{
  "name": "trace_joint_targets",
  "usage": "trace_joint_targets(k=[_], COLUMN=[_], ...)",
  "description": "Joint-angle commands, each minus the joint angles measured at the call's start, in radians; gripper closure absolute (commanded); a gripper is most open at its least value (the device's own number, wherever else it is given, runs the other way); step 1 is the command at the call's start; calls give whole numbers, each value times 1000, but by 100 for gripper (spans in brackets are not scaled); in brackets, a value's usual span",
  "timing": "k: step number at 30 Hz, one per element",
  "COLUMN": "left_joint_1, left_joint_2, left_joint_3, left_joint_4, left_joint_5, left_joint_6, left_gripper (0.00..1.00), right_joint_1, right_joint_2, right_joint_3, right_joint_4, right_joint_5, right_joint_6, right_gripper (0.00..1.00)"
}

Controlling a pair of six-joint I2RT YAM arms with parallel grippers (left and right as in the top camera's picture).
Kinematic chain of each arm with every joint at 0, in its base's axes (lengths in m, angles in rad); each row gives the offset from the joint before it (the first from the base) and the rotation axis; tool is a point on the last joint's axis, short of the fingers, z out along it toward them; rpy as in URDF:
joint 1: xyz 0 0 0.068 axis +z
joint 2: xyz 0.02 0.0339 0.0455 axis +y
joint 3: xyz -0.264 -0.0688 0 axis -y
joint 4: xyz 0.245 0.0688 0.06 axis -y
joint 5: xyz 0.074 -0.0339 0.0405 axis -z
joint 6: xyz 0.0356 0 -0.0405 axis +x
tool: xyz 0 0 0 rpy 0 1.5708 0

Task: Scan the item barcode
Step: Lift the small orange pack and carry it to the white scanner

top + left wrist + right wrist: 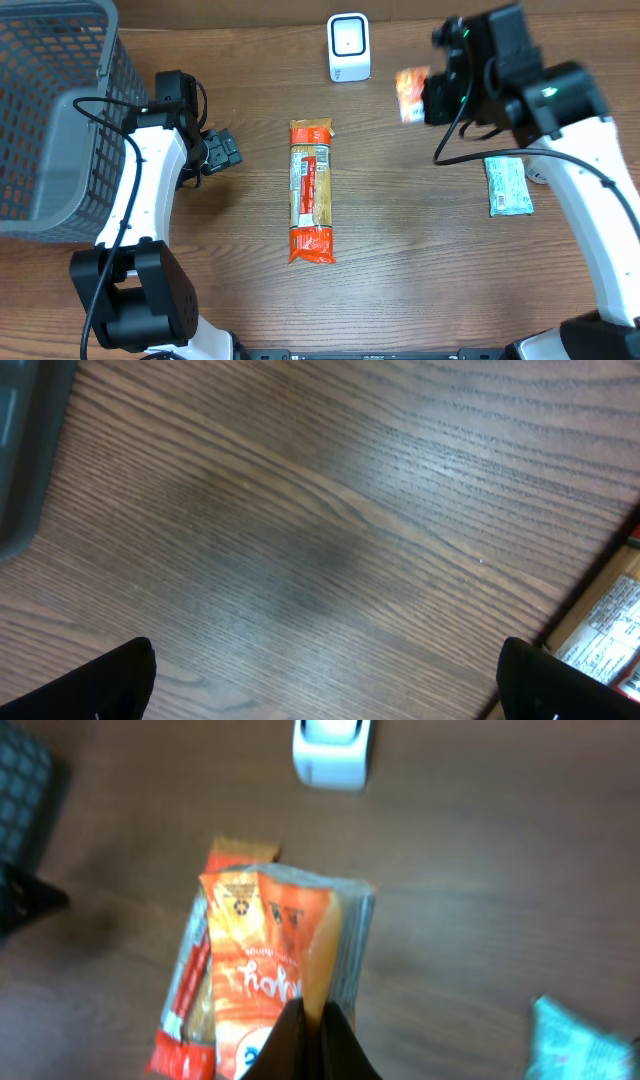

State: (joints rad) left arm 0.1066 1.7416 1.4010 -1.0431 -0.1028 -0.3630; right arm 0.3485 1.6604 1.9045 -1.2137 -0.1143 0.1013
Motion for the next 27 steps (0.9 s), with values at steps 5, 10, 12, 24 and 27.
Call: trace_joint_targets(k=[5,10,12,24,27], left_joint_1=[-2,-2,-2,-2,-2], left_joint_2=[-2,-2,-2,-2,-2], left_joint_3=[8,8,8,8,8], left_joint_4=[1,1,1,1,1], left_joint_5=[-8,-8,-8,-8,-8], left_joint_6=[12,12,12,12,12], left_gripper=[0,0,0,0,0], right_joint_1=[-2,5,13,135,151], right_joint_2=[212,335,369,584,646], right_joint_3=[532,632,632,628,628], right_joint_4=[-188,-156,-112,257,333], right_joint_5=[239,285,332,669,697], right_joint_6=[-154,-326,-382,-656,-660], right_gripper=[97,97,96,96,96])
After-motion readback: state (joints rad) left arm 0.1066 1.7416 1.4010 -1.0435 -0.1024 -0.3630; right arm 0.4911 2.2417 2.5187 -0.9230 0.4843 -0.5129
